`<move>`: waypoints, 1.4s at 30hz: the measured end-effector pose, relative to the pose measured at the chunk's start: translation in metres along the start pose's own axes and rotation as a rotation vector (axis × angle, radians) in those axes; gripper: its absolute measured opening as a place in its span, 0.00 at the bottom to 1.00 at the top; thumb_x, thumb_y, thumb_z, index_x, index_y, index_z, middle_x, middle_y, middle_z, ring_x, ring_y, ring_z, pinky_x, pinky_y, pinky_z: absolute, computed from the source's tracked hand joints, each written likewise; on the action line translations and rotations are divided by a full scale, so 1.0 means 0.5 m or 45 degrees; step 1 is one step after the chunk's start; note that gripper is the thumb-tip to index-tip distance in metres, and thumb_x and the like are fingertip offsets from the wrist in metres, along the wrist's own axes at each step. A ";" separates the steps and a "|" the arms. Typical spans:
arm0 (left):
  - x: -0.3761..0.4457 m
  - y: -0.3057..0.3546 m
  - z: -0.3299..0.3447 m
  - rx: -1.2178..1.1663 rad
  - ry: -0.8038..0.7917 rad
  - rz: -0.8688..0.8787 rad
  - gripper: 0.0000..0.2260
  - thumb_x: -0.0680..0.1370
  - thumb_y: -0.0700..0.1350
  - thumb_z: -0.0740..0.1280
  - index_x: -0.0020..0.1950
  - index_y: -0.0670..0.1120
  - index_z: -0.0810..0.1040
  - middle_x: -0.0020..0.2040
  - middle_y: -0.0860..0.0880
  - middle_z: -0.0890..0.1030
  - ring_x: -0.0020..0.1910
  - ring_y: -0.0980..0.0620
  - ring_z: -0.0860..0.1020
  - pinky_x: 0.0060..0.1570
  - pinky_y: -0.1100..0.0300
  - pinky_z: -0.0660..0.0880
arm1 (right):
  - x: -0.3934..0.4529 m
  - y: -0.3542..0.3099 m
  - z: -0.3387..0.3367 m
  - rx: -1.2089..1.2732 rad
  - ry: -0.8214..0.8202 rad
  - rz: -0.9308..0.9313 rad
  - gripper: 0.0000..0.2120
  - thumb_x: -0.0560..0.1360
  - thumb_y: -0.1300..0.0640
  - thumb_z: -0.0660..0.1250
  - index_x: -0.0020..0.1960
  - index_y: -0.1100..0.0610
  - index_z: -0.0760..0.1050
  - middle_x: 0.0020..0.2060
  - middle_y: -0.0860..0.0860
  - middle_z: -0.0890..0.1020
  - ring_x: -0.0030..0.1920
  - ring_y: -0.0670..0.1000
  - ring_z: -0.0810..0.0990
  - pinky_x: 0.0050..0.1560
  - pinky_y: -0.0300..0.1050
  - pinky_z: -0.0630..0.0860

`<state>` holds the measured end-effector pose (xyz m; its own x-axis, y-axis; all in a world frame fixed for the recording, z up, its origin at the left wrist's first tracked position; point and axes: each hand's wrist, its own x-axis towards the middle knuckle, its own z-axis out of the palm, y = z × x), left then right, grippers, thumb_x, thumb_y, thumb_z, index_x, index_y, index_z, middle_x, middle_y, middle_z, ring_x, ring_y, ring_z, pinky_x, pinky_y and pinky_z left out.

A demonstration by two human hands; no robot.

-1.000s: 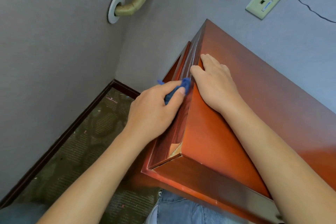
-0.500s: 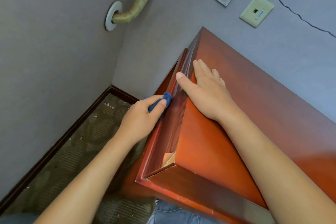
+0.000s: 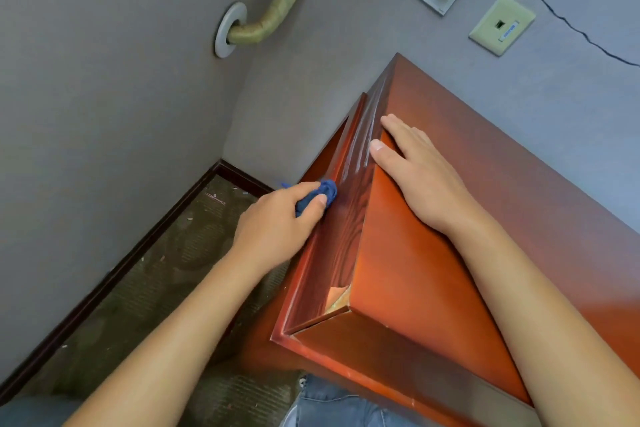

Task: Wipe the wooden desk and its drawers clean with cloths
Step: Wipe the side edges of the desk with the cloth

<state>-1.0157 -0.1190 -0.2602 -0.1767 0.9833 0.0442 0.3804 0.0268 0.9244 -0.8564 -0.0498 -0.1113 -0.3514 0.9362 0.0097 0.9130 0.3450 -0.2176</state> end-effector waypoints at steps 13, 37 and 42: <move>0.054 0.020 0.029 -0.214 0.086 0.104 0.15 0.84 0.59 0.62 0.69 0.65 0.78 0.53 0.59 0.82 0.57 0.55 0.80 0.59 0.50 0.78 | -0.004 0.016 0.008 0.066 0.000 0.020 0.29 0.81 0.32 0.44 0.81 0.35 0.53 0.79 0.31 0.52 0.80 0.39 0.45 0.81 0.52 0.48; 0.016 -0.100 0.089 -0.498 -0.101 -0.193 0.15 0.87 0.56 0.57 0.71 0.65 0.75 0.61 0.54 0.81 0.63 0.58 0.77 0.72 0.49 0.70 | -0.031 -0.005 0.000 0.029 -0.016 0.087 0.23 0.86 0.42 0.45 0.81 0.36 0.52 0.80 0.34 0.52 0.80 0.38 0.46 0.81 0.47 0.46; -0.100 -0.095 0.073 -0.780 -0.006 -0.312 0.15 0.84 0.59 0.61 0.69 0.66 0.77 0.65 0.58 0.79 0.65 0.62 0.77 0.71 0.54 0.71 | -0.027 -0.014 0.000 -0.005 -0.016 0.097 0.24 0.86 0.40 0.46 0.82 0.37 0.52 0.81 0.35 0.52 0.80 0.39 0.46 0.82 0.49 0.47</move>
<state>-0.9919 -0.1627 -0.3199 -0.1883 0.9625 -0.1951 -0.2558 0.1438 0.9560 -0.8581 -0.0647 -0.1097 -0.2832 0.9589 -0.0193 0.9382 0.2728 -0.2131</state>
